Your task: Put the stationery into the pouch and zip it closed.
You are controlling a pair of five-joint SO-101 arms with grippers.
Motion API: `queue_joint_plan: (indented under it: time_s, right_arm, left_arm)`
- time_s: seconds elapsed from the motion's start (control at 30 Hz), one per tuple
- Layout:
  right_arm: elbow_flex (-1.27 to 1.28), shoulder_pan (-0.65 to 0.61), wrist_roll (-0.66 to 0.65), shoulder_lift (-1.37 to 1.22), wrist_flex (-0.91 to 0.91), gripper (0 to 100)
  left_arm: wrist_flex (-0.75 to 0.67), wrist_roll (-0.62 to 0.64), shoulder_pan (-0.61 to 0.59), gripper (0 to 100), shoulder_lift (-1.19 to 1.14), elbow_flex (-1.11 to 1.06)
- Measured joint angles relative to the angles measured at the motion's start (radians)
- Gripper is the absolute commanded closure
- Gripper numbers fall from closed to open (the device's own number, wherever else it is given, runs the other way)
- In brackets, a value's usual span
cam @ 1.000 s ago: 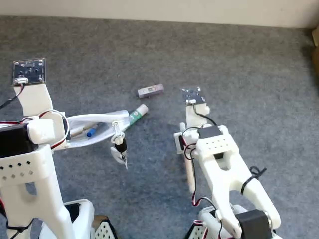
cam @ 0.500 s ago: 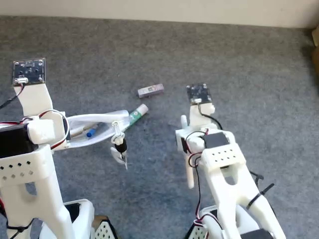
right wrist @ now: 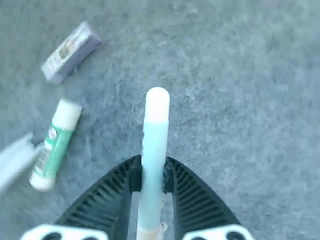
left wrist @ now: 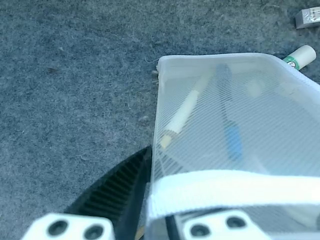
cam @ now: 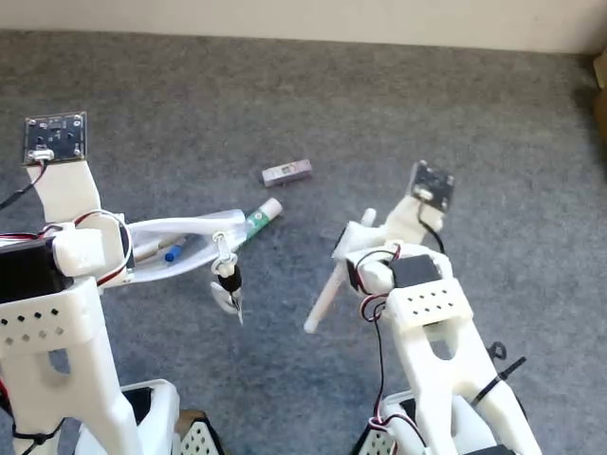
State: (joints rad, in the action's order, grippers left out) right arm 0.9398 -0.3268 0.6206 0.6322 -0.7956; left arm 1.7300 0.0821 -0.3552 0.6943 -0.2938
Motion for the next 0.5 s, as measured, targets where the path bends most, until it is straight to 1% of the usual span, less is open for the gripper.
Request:
queue_joint_plan:
  time_s: [0.07,0.17,0.3,0.43,0.5]
  right_arm:
    - [0.0,0.028,0.064,0.005,0.0,99.5]
    - [0.0,0.058,0.103,0.078,0.0,99.5]
    - [0.066,0.057,0.11,0.255,-0.002,99.5]
    - [0.104,0.051,0.112,0.509,-0.002,99.5]
    - [0.106,0.011,0.054,0.651,-0.002,99.5]
  left_arm:
    - [0.0,0.0,0.0,99,0.0,0.0]
    - [0.0,0.0,0.0,99,0.0,0.0]
    - [0.0,0.0,0.0,99,0.0,0.0]
    - [0.0,0.0,0.0,99,0.0,0.0]
    - [0.0,0.0,0.0,99,0.0,0.0]
